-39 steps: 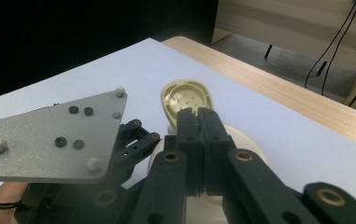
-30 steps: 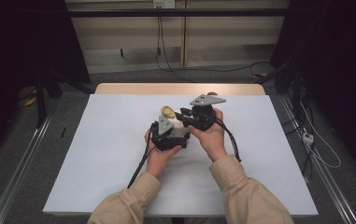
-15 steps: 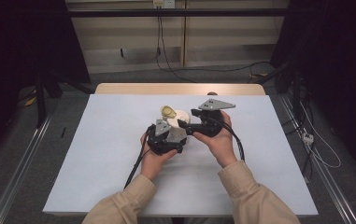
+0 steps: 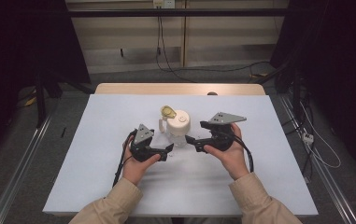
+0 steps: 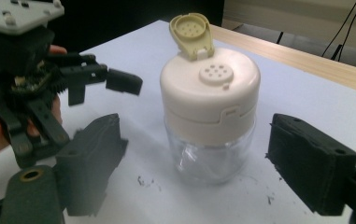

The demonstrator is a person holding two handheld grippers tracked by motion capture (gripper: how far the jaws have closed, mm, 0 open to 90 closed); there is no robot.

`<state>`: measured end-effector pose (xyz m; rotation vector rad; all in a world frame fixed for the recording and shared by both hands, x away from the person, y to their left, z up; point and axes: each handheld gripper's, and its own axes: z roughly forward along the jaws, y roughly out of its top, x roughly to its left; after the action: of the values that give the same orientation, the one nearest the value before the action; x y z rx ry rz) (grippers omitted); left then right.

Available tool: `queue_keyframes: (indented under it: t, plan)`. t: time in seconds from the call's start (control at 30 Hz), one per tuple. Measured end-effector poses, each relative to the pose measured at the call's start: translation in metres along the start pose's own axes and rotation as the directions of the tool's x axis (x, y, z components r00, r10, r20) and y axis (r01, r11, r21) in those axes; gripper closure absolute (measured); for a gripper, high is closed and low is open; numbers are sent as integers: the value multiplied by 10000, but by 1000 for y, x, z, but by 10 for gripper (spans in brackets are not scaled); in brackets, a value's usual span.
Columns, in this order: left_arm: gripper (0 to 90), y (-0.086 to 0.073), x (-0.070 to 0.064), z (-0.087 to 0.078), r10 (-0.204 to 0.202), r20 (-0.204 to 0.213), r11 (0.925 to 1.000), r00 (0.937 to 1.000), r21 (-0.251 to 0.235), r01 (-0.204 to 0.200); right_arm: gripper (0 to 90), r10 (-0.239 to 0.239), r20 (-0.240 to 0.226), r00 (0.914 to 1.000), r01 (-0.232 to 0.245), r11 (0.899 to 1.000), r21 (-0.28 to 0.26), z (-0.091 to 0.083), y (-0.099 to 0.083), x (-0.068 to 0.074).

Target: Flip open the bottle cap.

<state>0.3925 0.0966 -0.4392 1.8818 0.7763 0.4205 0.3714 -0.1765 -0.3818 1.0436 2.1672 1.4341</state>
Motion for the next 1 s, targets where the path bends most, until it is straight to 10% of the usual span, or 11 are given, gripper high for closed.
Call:
queue_keyframes:
  t: [1.0]
  plan:
    - [50,-22,31,-62,351,23,9993,9994,-107,-351,120,217,46,9998,-217,9998,28,-42,-70,-6]
